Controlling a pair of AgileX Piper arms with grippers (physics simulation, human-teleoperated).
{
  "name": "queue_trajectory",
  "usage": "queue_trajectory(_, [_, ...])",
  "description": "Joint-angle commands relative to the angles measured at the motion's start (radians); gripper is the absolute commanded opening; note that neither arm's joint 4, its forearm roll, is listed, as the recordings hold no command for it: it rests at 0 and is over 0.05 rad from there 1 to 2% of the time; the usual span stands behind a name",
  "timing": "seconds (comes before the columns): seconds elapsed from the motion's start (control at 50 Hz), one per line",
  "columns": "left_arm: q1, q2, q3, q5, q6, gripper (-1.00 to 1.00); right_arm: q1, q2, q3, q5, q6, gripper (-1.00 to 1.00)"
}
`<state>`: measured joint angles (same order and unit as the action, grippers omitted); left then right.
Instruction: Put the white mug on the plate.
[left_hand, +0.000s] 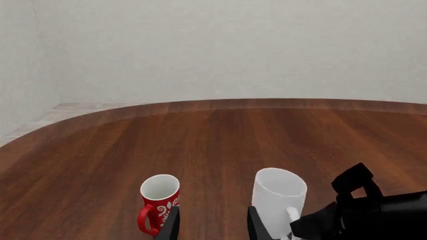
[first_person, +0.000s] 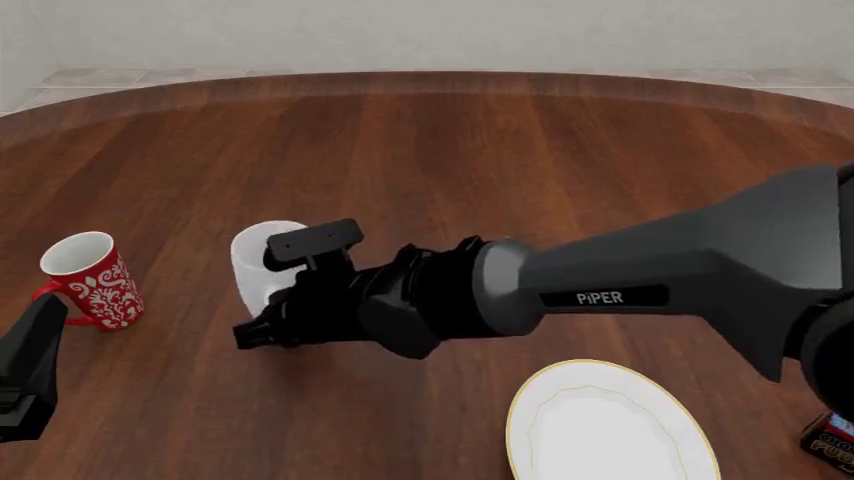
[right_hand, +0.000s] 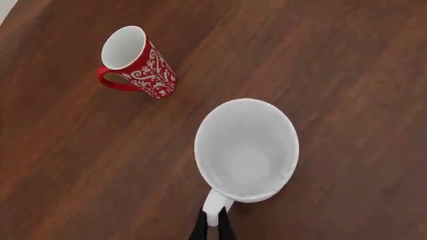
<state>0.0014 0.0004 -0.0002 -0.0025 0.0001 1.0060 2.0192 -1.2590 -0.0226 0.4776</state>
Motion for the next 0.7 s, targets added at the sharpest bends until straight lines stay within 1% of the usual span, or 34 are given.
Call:
queue_trajectory(0.02, [0.000, 0.000, 0.000, 0.000, 0.000, 1.00, 0.002, 0.002, 0.020, 0.009, 0.002, -1.00])
queue_trajectory(0.16, [0.000, 0.000, 0.000, 0.000, 0.000, 1.00, 0.001, -0.021, 0.036, 0.007, -0.003, -1.00])
queue_trajectory(0.46, [0.000, 0.000, 0.000, 0.000, 0.000, 1.00, -0.013, -0.154, 0.061, 0.088, -0.053, -1.00])
queue_trajectory(0.7, [0.000, 0.000, 0.000, 0.000, 0.000, 1.00, -0.013, -0.225, 0.090, 0.120, -0.074, -1.00])
